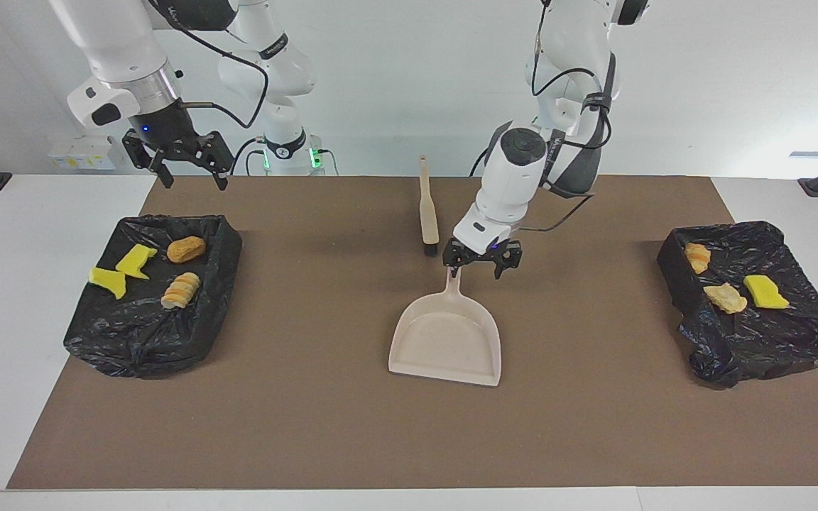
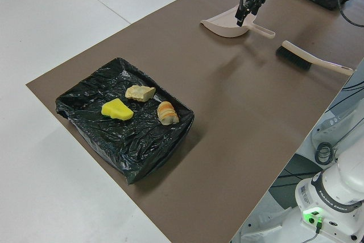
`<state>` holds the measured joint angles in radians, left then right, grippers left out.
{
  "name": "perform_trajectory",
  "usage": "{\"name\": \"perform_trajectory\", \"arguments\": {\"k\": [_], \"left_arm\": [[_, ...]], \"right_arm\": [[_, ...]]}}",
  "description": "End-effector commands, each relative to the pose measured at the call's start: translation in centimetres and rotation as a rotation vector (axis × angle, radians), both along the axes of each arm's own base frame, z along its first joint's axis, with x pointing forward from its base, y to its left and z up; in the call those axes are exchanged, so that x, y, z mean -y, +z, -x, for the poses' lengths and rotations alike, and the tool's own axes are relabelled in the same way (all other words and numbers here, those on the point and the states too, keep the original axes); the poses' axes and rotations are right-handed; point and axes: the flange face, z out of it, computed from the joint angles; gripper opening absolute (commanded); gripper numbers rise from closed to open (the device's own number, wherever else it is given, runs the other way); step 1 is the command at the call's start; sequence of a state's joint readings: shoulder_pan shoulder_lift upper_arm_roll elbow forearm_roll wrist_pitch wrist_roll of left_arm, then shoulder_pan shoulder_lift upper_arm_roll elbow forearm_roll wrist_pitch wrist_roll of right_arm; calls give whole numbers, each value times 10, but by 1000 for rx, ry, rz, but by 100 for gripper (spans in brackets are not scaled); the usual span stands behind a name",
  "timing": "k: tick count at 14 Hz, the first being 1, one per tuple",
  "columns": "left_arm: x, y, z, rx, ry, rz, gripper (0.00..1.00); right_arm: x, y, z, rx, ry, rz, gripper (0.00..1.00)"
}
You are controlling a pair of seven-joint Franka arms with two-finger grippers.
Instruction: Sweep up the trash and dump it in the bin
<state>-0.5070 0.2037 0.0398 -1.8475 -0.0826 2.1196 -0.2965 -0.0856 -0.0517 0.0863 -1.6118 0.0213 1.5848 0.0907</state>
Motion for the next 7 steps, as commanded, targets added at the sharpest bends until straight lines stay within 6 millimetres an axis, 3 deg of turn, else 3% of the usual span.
{"name": "perform_trajectory", "arguments": {"k": [1, 4, 7], "left_arm": [[-65, 50, -5, -15, -92, -4, 100], [-130, 99, 2, -18, -117, -4, 100], [-181, 142, 3, -47, -116, -53, 100]], "right_arm": [[1, 0, -1, 6, -22, -20, 100], [1, 1, 0, 7, -22, -20, 100], [1, 0, -1, 6, -22, -20, 100]]}}
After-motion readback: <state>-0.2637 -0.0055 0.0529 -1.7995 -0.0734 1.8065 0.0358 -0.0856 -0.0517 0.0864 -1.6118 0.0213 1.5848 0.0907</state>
